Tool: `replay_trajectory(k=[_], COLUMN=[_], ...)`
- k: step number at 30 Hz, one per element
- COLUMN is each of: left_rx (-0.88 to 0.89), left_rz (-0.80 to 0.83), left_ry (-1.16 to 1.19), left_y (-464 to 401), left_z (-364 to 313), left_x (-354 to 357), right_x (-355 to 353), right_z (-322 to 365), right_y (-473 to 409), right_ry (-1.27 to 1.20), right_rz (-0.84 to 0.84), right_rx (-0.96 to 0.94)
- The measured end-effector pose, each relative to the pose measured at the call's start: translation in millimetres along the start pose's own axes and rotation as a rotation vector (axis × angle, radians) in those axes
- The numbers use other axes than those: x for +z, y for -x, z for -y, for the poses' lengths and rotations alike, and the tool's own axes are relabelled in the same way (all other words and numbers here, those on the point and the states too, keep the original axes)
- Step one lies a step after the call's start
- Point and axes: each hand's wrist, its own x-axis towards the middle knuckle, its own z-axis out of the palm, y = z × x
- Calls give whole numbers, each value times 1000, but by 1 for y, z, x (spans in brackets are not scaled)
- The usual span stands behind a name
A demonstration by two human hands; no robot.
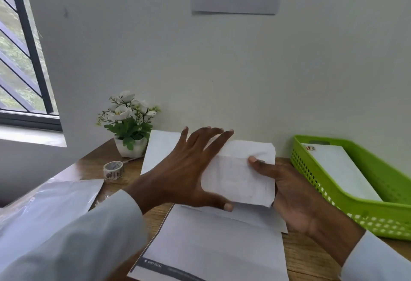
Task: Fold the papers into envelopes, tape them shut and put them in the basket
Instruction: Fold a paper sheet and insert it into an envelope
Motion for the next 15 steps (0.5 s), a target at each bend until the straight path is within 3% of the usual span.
replay_trajectory(k=[5,15], left_rx=[-44,2], left_rz=[-13,-78], left_ry=[-27,-122], left_y=[11,16], left_z=[8,14], left_x=[13,13], right_x=[-5,-15], right_z=[6,9], right_y=[-1,2], right_ry=[-90,-10], right_rz=[72,312], right_rx=[56,26])
